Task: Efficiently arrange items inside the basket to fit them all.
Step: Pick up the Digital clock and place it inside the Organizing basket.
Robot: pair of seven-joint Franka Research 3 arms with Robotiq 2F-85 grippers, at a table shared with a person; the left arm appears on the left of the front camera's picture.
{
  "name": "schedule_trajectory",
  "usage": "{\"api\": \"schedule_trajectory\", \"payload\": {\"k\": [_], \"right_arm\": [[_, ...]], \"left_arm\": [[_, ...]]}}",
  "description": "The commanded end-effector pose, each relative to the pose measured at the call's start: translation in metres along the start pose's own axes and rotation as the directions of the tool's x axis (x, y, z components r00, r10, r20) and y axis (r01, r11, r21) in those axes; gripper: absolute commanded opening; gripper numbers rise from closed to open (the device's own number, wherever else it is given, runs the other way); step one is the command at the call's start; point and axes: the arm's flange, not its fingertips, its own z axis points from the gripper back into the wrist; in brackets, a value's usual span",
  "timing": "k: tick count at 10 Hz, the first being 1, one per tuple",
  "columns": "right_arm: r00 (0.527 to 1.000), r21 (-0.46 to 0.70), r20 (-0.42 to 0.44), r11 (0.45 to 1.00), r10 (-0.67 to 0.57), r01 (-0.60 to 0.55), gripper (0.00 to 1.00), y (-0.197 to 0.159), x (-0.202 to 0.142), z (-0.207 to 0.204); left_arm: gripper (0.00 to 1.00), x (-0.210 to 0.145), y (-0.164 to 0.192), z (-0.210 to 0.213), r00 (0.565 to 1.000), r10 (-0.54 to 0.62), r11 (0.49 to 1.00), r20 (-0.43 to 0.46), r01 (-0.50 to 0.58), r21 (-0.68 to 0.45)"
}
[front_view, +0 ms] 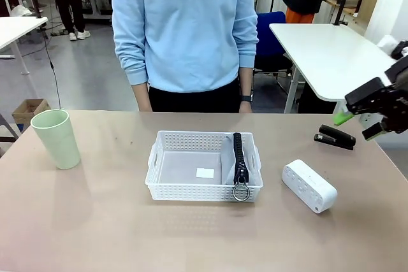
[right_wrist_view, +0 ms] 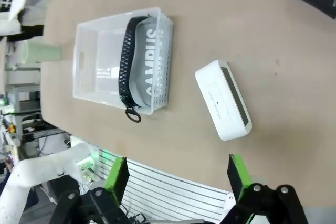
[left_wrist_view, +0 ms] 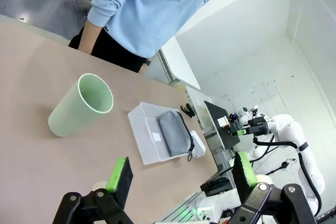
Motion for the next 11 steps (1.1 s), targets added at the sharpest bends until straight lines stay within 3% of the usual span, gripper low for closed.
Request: {"api": "schedule_trajectory", "payload": {"k": [1, 5, 7, 9, 11], "right_arm": [[1.000, -0.130, 0.013, 0.991, 0.016, -0.014, 1.00, 0.015, -0.003, -0.024], [0.974, -0.287, -0.061, 0.931, 0.220, -0.228, 1.00, 0.023, -0.001, -0.078], [0.960, -0.278, -0.082, 0.919, 0.267, -0.279, 1.00, 0.019, 0.000, -0.085], [0.910, -0.349, -0.111, 0.842, 0.399, -0.412, 1.00, 0.015, -0.002, -0.097], [0.876, -0.331, -0.119, 0.813, 0.468, -0.479, 1.00, 0.013, -0.005, -0.104]], "left_arm": [[1.00, 0.001, -0.001, 0.000, 1.000, -0.021, 1.000, 0.009, 0.022, -0.016], [1.00, 0.001, -0.001, 0.000, 1.000, -0.021, 1.000, 0.009, 0.022, -0.016], [1.00, 0.001, -0.001, 0.000, 1.000, -0.021, 1.000, 0.009, 0.022, -0.016], [1.00, 0.001, -0.001, 0.000, 1.000, -0.021, 1.000, 0.009, 0.022, -0.016], [1.00, 0.001, -0.001, 0.000, 1.000, -0.021, 1.000, 0.009, 0.022, -0.016]]}}
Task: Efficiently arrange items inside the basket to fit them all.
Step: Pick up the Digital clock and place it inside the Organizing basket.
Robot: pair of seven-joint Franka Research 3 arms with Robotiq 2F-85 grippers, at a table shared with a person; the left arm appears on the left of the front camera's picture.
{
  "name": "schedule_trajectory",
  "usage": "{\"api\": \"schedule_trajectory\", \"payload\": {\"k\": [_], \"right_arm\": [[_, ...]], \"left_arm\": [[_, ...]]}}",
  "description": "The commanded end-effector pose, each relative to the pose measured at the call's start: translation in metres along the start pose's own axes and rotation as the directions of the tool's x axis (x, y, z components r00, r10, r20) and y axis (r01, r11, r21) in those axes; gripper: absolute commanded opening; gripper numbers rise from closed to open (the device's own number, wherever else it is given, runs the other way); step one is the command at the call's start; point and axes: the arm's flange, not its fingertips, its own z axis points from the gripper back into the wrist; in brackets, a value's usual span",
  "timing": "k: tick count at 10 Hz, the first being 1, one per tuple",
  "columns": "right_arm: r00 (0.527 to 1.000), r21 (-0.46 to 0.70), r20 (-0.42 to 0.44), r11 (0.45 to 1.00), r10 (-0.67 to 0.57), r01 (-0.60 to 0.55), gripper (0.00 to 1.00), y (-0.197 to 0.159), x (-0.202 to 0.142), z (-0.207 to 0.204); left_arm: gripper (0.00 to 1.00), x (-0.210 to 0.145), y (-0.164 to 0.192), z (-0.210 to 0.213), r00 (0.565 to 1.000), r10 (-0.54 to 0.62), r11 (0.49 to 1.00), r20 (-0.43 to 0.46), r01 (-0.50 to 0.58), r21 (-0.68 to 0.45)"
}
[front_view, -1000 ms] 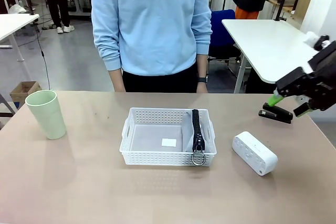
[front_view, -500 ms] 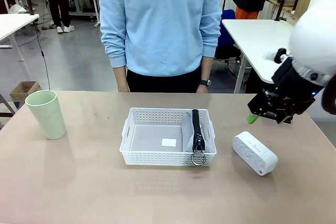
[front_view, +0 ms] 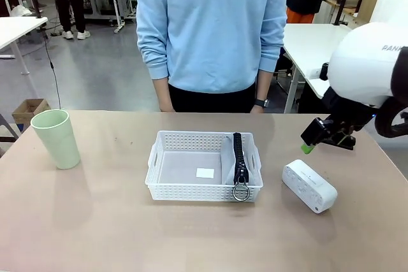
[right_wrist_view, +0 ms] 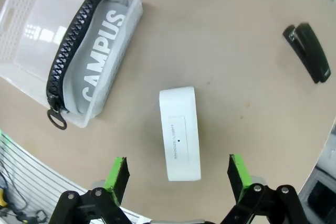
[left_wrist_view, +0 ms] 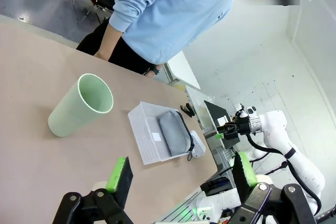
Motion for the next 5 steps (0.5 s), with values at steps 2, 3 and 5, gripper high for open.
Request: {"api": "schedule_trajectory", "payload": {"k": [2, 3, 5], "right_arm": [[0.996, -0.024, -0.017, 0.996, 0.088, -0.088, 1.00, -0.0042, -0.0302, -0.0259], [0.994, -0.019, -0.031, 0.995, 0.101, -0.102, 1.00, -0.0033, -0.0296, -0.0274], [0.989, 0.002, -0.064, 0.991, 0.132, -0.133, 1.00, -0.0028, -0.0288, -0.0281]], "left_arm": [[1.00, 0.0008, -0.0008, 0.0001, 1.000, -0.021, 1.000, 0.011, 0.021, -0.015], [1.00, 0.0008, -0.0008, 0.0001, 1.000, -0.021, 1.000, 0.011, 0.021, -0.015], [1.00, 0.0008, -0.0008, 0.0001, 1.000, -0.021, 1.000, 0.011, 0.021, -0.015]]}}
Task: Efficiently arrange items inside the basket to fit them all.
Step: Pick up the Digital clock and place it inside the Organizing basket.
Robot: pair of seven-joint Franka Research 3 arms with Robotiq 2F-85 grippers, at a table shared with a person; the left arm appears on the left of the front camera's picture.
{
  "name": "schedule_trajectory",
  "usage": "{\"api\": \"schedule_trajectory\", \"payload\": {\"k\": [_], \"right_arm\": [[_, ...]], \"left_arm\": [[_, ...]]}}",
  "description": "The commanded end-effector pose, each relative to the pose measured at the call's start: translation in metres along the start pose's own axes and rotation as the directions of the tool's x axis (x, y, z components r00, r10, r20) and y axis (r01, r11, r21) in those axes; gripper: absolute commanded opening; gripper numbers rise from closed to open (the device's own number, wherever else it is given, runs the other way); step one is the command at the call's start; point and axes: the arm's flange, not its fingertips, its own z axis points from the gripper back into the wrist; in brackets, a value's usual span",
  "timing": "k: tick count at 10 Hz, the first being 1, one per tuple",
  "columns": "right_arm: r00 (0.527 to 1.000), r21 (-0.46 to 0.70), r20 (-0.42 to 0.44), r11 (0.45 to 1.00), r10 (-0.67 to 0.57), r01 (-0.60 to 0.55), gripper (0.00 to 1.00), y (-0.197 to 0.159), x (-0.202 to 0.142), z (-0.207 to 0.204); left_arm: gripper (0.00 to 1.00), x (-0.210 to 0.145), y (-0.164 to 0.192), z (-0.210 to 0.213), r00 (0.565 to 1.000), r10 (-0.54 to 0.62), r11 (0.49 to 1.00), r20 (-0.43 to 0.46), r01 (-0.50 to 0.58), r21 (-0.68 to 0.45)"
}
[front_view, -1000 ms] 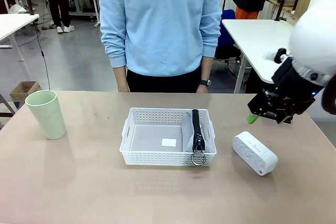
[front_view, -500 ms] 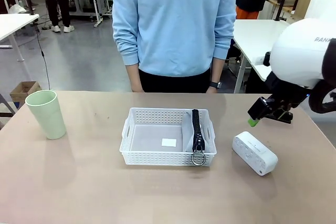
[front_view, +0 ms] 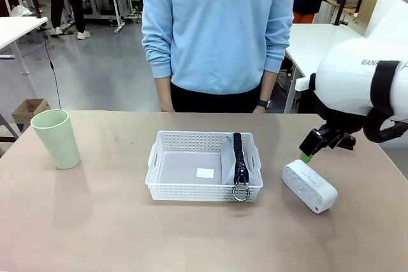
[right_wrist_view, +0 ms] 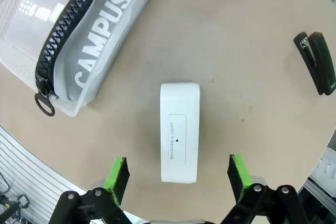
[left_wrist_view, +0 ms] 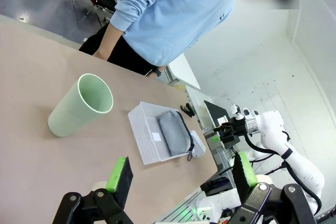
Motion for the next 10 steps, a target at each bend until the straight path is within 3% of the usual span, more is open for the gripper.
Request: {"api": "schedule_trajectory", "payload": {"k": [1, 10], "right_arm": [[0.998, 0.017, -0.035, 0.999, 0.051, -0.051, 1.00, -0.002, -0.028, -0.018], [0.990, 0.060, -0.138, 0.998, 0.024, -0.016, 1.00, -0.003, -0.044, -0.110]], "left_arm": [[1.00, 0.001, -0.001, 0.000, 1.000, -0.020, 1.000, 0.011, 0.021, -0.015], [1.00, 0.001, -0.001, 0.000, 1.000, -0.020, 1.000, 0.011, 0.021, -0.015]]}}
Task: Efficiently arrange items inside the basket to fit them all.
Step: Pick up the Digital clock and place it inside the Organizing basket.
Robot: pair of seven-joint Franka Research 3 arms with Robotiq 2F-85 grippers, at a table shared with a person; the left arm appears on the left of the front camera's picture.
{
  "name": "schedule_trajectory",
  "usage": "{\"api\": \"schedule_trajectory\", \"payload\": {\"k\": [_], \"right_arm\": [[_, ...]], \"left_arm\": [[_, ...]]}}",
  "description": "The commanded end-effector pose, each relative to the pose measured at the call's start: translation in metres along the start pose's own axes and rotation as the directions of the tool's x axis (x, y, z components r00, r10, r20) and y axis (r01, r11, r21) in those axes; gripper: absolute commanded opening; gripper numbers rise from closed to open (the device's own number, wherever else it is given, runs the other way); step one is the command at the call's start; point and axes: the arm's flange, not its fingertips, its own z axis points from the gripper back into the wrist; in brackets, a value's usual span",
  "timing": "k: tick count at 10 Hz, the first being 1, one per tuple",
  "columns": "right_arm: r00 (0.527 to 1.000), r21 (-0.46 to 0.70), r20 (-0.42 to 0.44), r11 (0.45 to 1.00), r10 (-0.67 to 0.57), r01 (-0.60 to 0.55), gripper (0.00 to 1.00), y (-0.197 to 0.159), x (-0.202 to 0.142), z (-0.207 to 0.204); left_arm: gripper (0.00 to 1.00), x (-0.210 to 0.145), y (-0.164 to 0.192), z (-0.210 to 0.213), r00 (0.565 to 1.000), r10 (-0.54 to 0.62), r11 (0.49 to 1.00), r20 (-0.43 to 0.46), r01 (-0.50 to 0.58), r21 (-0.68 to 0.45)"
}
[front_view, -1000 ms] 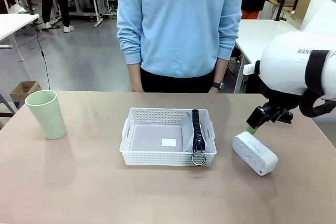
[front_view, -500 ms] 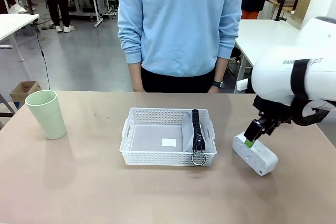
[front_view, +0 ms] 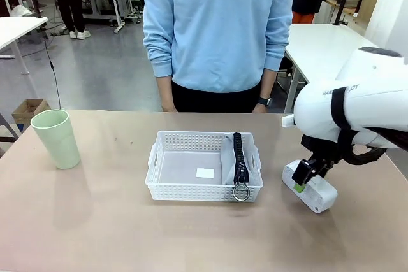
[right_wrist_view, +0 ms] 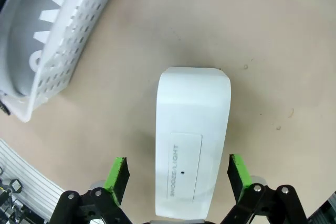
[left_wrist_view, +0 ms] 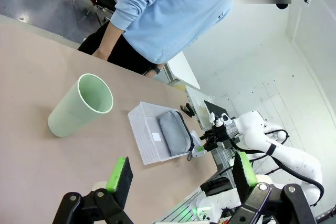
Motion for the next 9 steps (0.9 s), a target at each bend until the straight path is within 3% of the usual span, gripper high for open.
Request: {"api": "schedule_trajectory", "payload": {"k": [1, 5, 6, 7, 8, 9], "right_arm": [[0.999, -0.011, 0.028, 1.000, -0.021, 0.022, 1.00, 0.003, -0.037, -0.029], [0.997, -0.022, 0.030, 0.997, -0.068, 0.069, 1.00, 0.001, -0.037, -0.044], [0.996, -0.041, 0.045, 0.996, -0.083, 0.085, 0.89, 0.000, -0.037, -0.044], [0.995, -0.062, 0.055, 0.995, -0.078, 0.082, 0.50, -0.002, -0.038, -0.043], [0.995, -0.064, 0.056, 0.994, -0.085, 0.089, 0.30, -0.004, -0.038, -0.042], [0.995, -0.064, 0.057, 0.994, -0.084, 0.088, 0.35, -0.004, -0.039, -0.041]], "left_arm": [[1.00, 0.001, -0.001, 0.000, 1.000, -0.020, 1.000, 0.011, 0.020, -0.015], [1.00, 0.001, -0.001, 0.000, 1.000, -0.020, 1.000, 0.011, 0.020, -0.015], [1.00, 0.001, -0.001, 0.000, 1.000, -0.020, 1.000, 0.011, 0.020, -0.015], [1.00, 0.001, -0.001, 0.000, 1.000, -0.020, 1.000, 0.011, 0.020, -0.015], [1.00, 0.001, -0.001, 0.000, 1.000, -0.020, 1.000, 0.011, 0.020, -0.015], [1.00, 0.001, -0.001, 0.000, 1.000, -0.020, 1.000, 0.011, 0.020, -0.015]]}}
